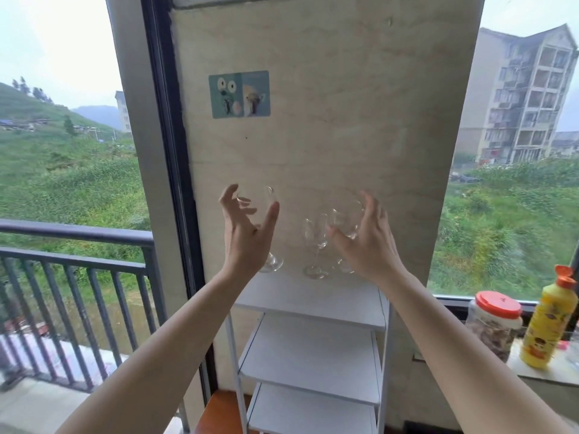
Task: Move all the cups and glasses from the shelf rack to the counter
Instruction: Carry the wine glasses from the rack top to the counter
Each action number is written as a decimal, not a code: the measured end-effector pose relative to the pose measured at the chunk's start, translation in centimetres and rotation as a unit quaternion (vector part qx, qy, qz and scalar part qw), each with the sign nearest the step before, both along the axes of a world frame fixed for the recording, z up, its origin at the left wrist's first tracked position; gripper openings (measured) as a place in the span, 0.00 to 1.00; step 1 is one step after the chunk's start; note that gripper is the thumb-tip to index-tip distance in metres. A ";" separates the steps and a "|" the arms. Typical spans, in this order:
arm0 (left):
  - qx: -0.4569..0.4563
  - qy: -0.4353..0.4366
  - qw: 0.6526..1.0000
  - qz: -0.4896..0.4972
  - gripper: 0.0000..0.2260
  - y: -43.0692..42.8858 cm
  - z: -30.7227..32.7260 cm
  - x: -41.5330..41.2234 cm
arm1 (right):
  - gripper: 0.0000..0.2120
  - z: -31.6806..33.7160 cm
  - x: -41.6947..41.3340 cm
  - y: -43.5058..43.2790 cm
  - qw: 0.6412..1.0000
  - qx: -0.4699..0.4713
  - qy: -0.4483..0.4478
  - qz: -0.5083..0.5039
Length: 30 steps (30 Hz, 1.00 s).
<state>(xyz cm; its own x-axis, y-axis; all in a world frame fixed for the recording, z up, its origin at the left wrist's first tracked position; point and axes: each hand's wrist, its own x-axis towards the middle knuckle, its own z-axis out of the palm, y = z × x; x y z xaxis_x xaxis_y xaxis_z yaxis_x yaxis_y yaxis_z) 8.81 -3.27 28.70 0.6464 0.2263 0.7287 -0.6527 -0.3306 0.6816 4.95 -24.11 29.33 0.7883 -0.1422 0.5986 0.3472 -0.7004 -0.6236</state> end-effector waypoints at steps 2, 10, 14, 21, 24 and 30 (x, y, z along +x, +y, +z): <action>-0.040 -0.028 0.999 0.005 0.32 0.1 0.5 -1.1 | 0.42 0.2 -0.7 0.5 0.998 0.050 -0.043 0.001; -0.089 -0.044 0.992 -0.073 0.27 0.9 0.0 -6.3 | 0.22 0.2 -4.1 2.9 0.980 0.170 -0.095 0.036; -0.135 -0.056 0.977 -0.157 0.30 1.0 -0.5 -8.9 | 0.24 0.2 -7.2 3.8 0.964 0.228 -0.129 0.043; -0.129 -0.083 0.960 -0.236 0.28 -3.5 -5.2 -12.3 | 0.21 -4.5 -12.8 0.8 0.959 0.180 -0.209 -0.068; -0.155 -0.047 0.931 -0.328 0.31 -7.9 -7.9 -14.6 | 0.19 -7.9 -16.9 -2.1 0.958 0.157 -0.203 -0.127; -0.149 0.005 0.873 -0.464 0.28 -18.5 -10.7 -21.5 | 0.17 -10.6 -29.1 -10.3 0.931 0.153 -0.162 -0.290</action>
<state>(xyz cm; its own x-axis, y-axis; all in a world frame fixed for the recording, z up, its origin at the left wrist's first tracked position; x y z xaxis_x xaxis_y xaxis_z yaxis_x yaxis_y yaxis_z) -12.69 -21.81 17.95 0.6584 -0.2195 0.7199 -0.5389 0.5302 0.6546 -24.16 -34.42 18.78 0.3111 -0.6899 0.6536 0.1714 -0.6358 -0.7526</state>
